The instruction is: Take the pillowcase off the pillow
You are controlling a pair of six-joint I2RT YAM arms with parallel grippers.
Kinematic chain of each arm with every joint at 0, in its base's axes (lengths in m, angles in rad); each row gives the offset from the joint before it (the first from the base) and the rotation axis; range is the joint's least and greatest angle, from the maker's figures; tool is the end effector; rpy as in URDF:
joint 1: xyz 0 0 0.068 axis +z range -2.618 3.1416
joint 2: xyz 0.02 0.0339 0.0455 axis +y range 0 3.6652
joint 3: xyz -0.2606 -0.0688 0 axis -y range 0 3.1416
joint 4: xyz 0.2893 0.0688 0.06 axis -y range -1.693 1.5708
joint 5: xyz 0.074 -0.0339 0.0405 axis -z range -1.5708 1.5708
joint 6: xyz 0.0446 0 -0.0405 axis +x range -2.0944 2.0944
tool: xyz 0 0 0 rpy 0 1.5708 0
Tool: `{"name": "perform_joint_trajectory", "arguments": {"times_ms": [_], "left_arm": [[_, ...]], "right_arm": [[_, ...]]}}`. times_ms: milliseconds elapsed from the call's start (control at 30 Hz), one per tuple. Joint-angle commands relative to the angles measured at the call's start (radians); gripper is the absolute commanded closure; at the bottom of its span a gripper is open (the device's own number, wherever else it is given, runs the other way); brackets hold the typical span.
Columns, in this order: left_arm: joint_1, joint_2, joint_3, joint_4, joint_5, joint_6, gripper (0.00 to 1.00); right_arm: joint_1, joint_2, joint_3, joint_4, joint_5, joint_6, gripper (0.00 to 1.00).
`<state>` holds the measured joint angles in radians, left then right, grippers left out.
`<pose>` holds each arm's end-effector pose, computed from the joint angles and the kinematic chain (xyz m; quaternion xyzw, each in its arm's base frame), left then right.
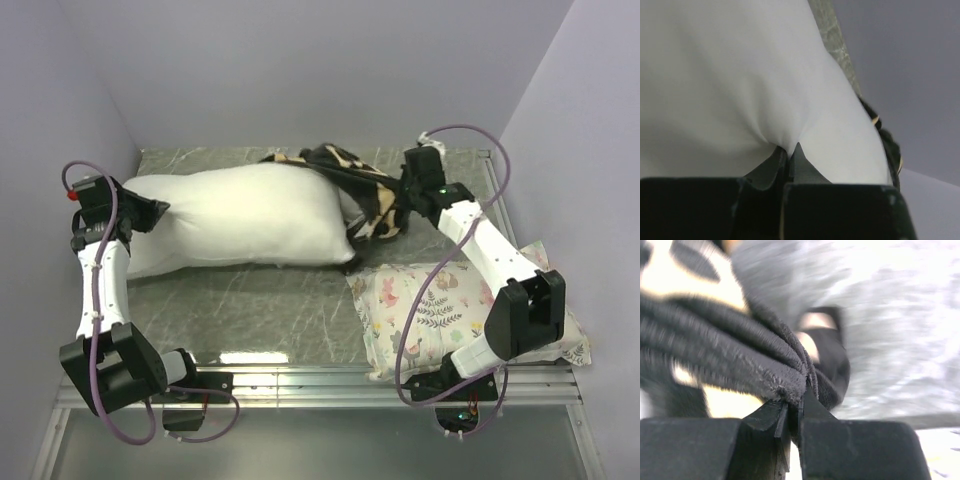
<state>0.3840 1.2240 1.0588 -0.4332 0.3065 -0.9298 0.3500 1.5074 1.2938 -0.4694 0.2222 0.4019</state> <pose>0.3045 0.1085 0.3046 -0.4771 0.7355 -0.2544 0.4083 0.3698 0.1245 0.2967 0.0709 0.8960 0.0636 0.4338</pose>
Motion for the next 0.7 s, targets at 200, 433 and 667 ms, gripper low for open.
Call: {"name": "perform_joint_trajectory", "arguments": {"times_ms": [200,433,667], "left_arm": [[0.069,0.028,0.061,0.105,-0.066,0.094,1.00],[0.036,0.028,0.081,0.096,0.005,0.175,0.65],[0.018,0.028,0.057,0.076,0.000,0.194,0.78]], "right_arm": [[-0.118,-0.036,0.124,-0.080,0.089,-0.020,1.00],[-0.120,-0.053,0.199,-0.057,0.049,0.008,1.00],[-0.238,-0.116,0.262,-0.068,0.065,0.069,1.00]]}}
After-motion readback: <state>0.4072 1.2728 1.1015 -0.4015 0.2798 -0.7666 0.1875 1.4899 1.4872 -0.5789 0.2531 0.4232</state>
